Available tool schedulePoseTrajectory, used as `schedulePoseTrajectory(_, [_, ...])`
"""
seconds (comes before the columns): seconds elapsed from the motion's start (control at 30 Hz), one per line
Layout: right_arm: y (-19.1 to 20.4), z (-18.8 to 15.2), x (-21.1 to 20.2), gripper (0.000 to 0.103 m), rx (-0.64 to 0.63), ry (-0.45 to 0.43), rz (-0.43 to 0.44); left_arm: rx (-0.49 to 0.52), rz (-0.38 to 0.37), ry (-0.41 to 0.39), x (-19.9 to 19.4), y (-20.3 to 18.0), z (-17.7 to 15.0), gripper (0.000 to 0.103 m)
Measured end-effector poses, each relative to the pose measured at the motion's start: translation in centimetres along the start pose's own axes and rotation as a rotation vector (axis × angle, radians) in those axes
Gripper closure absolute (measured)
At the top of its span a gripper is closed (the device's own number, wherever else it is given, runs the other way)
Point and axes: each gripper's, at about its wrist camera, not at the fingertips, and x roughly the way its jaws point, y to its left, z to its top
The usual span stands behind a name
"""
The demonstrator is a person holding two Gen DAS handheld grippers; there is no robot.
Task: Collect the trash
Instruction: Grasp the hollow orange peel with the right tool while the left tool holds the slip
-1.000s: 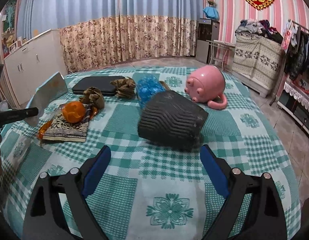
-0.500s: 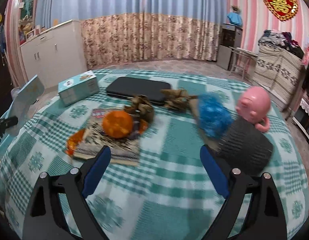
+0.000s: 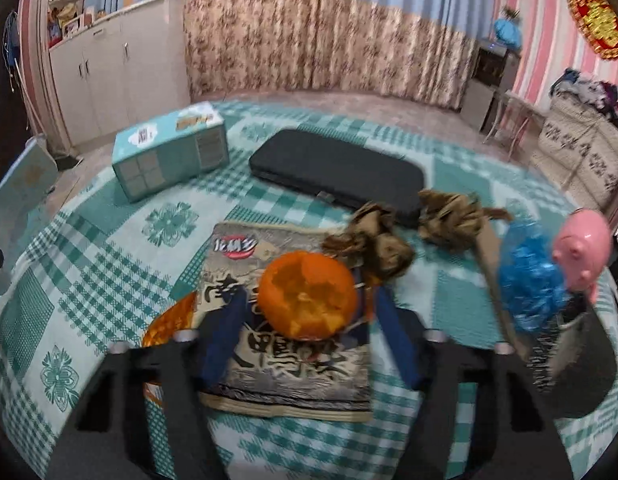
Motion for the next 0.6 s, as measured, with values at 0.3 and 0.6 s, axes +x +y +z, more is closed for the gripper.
schedulePoseTrajectory(0.3, [-0.7,-0.1,-2.2,0.069,0.025,-0.057,0.022,-0.004,0.006,-0.022,-1.3,0.2,0.2,0.096])
schedulePoseTrajectory(0.6, [1.3,0.2,-5.6,0.069,-0.004,-0.116,0.058,-0.016,0.029,-0.072,-3.7,1.7,0.9,0.096])
